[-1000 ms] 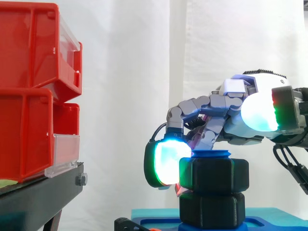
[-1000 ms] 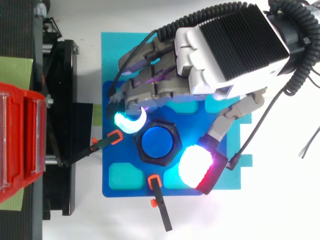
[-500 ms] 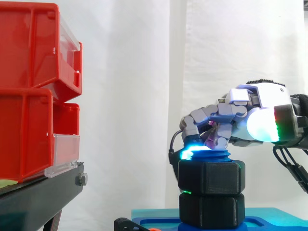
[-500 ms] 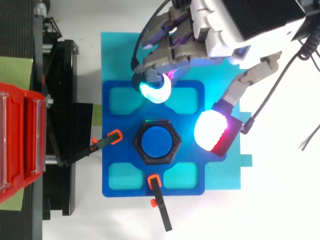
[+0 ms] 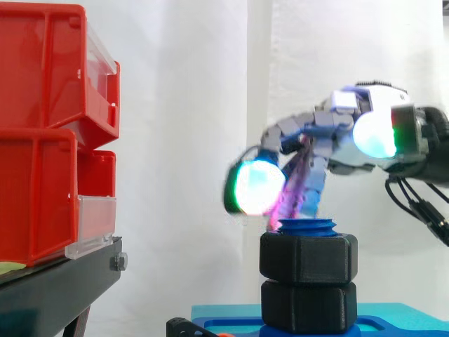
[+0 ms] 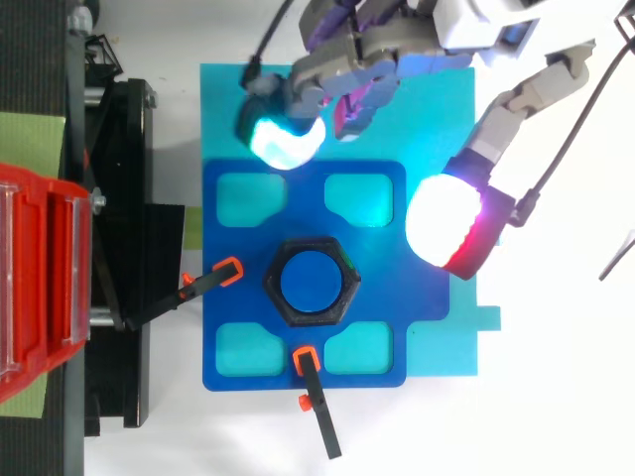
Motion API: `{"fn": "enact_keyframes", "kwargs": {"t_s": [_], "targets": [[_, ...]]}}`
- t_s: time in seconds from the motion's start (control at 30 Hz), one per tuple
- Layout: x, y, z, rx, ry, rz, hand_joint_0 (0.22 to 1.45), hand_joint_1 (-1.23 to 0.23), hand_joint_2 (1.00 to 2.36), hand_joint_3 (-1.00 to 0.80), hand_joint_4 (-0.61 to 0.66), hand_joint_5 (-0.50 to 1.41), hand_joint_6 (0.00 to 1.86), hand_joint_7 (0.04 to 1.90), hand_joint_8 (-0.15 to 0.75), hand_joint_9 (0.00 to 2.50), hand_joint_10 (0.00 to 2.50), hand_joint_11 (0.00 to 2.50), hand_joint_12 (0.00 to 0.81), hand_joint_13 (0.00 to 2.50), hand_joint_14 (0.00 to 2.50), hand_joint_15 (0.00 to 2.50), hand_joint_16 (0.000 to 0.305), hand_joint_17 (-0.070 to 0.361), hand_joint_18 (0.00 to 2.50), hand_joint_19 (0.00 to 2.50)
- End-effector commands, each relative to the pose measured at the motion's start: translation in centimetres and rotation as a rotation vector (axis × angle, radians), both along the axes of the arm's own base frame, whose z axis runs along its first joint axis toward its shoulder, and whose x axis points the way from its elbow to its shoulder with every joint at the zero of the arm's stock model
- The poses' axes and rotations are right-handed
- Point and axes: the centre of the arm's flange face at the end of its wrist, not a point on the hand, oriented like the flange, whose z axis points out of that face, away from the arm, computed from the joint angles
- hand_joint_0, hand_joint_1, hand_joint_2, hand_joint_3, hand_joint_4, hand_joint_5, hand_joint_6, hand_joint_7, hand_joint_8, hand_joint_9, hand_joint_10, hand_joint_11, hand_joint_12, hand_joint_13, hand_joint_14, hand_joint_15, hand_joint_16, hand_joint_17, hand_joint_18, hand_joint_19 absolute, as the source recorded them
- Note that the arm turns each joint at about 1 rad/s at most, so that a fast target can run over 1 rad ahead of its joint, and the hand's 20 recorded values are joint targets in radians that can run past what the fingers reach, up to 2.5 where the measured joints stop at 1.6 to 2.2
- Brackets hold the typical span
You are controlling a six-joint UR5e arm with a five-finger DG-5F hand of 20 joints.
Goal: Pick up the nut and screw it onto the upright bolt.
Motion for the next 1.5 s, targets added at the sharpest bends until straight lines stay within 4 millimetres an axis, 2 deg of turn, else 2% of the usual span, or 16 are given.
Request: {"fn": "enact_keyframes", "kwargs": {"t_s": [0.0,0.1,0.23,0.43,0.63,1.03,1.47], "targets": [[0.4,0.3,1.4,-0.010,-0.011,0.012,0.48,-0.32,1.00,-0.50,0.22,-0.18,0.50,0.58,0.277,1.03,0.00,0.00,0.294,0.92,0.00,0.00,0.038,0.087,0.80,0.29],[0.5,0.8,1.5,-0.021,-0.025,0.027,0.48,-0.33,1.00,-0.50,0.20,-0.19,0.50,0.55,0.268,0.93,0.00,0.00,0.296,0.88,0.00,0.00,0.039,0.087,0.76,0.28],[0.7,2.0,0.3,-0.018,-0.029,0.027,0.48,-0.33,1.00,-0.50,0.20,-0.19,0.50,0.55,0.264,0.88,0.00,0.00,0.300,0.83,0.00,0.00,0.038,0.085,0.72,0.27],[0.7,3.5,-1.6,-0.007,-0.018,0.008,0.48,-0.33,1.00,-0.50,0.21,-0.19,0.50,0.55,0.263,0.87,0.00,0.00,0.299,0.81,0.00,0.00,0.037,0.083,0.68,0.26],[0.8,4.3,-1.8,-0.014,-0.008,0.008,0.48,-0.34,1.00,-0.50,0.22,-0.18,0.50,0.56,0.259,0.89,0.00,0.00,0.285,0.81,0.00,0.00,0.037,0.083,0.67,0.26],[0.6,5.2,-2.6,-0.039,0.007,0.012,0.48,-0.35,1.00,-0.50,0.24,-0.17,0.50,0.60,0.271,0.89,0.00,0.00,0.290,0.82,0.00,0.00,0.036,0.082,0.68,0.27],[0.5,5.2,-2.7,-0.039,0.012,0.013,0.49,-0.39,1.00,-0.50,0.28,-0.13,0.50,0.80,0.295,0.90,0.00,0.00,0.304,0.83,0.00,0.00,0.036,0.081,0.69,0.28]]}}
